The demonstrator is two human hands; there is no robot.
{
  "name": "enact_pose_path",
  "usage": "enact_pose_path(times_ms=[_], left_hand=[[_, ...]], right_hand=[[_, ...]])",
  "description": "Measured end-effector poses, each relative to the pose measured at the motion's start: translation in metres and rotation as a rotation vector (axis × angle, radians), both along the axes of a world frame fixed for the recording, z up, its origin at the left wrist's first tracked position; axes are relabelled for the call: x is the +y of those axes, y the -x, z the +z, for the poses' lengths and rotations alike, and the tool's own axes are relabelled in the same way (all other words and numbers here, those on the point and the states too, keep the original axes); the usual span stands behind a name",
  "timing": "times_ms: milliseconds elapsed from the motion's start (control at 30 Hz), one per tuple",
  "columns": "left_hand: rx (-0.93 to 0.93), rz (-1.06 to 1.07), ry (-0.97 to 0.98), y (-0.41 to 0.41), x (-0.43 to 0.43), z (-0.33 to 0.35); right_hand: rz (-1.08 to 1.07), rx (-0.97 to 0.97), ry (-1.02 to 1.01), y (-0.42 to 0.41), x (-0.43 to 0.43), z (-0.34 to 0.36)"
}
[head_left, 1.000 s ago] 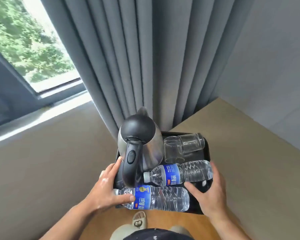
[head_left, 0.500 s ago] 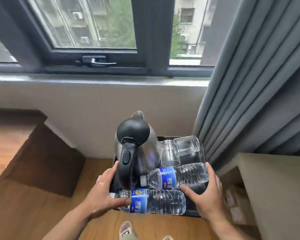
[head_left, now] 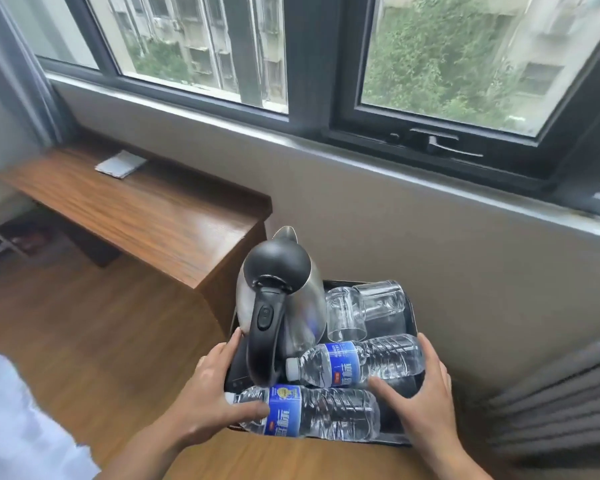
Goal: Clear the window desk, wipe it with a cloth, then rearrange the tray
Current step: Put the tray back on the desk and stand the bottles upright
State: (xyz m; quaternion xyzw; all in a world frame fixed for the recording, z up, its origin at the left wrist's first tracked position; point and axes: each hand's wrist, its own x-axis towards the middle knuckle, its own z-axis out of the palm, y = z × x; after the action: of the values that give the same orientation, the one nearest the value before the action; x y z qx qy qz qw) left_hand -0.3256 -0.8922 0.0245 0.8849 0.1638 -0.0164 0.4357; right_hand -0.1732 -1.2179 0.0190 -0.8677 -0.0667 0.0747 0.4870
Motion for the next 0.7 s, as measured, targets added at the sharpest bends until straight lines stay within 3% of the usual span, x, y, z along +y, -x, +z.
enact_pose_path(times_ms=[233,500,700], left_hand=[[0.008,0.129,-0.011,0.050,0.123,0.005],[-0.029,0.371,0.196,0.091,0.236,0.003],[-0.097,0.511,0.177,0.100,0.321,0.015]], right_hand=[[0.130,-0.012,-0.016,0.008,0.148,-0.005],[0.351,-0.016,-0.020,-0.011,0.312,0.003],[0.508,-0.005,-0.039,-0.033,0.446,0.001]])
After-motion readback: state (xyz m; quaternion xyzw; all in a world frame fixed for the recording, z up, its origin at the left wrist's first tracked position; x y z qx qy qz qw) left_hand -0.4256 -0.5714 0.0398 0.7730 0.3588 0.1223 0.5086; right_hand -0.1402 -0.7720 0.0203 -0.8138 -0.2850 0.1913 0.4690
